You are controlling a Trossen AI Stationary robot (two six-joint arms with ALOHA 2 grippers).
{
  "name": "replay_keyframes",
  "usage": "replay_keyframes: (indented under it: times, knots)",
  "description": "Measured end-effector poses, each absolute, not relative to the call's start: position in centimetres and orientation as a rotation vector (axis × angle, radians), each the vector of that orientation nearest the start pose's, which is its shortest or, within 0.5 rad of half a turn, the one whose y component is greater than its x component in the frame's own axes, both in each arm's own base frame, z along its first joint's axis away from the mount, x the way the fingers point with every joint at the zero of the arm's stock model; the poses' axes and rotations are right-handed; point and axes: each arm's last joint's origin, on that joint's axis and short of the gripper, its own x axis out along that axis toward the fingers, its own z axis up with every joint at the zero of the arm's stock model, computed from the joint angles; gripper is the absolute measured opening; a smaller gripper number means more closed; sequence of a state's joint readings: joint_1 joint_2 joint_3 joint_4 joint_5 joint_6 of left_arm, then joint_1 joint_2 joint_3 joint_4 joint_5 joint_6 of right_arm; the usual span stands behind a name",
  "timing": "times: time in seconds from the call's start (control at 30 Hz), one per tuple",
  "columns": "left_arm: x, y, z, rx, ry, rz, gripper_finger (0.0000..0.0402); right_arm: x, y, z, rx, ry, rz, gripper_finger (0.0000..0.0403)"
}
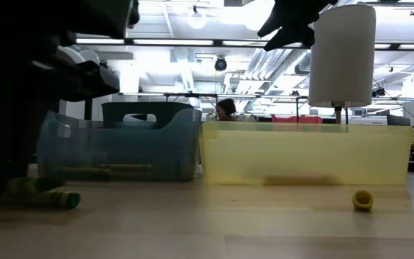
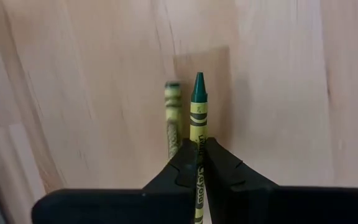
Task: Sort crayons
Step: Move the green crayon to the bottom left of the table, then adjust the green crayon
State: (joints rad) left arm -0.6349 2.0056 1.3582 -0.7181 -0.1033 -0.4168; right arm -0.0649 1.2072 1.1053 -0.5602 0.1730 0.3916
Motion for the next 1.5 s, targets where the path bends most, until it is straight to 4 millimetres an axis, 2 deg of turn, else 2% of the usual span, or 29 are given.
replay_keyframes:
  times: [0.6, 0.73, 0.83, 0.9, 1.03, 1.5]
  knots:
    - [31.1, -22.2, 15.0, 0.153, 1.338, -0.165, 0.0076, 25.1, -2.1, 32.6, 0.322, 0.612, -0.35, 0.02]
    - [30.8, -21.0, 17.6, 0.193, 1.371, -0.123, 0.0084, 25.1, -2.1, 32.6, 0.322, 0.611, -0.35, 0.02]
    - [30.6, -20.0, 19.6, 0.232, 1.28, -0.051, 0.0079, 25.1, -2.1, 32.6, 0.322, 0.609, -0.349, 0.02]
    - [30.6, -19.4, 20.0, 0.251, 1.234, -0.029, 0.0062, 25.1, -2.1, 32.6, 0.322, 0.608, -0.349, 0.02]
    - [30.7, -18.5, 18.5, 0.251, 1.25, -0.017, 0.0009, 25.1, -2.1, 32.6, 0.324, 0.608, -0.351, 0.02]
    - [31.3, -18.1, 14.6, 0.358, 1.232, 0.107, 0.0, 25.1, -2.1, 32.6, 0.348, 0.605, -0.358, 0.02]
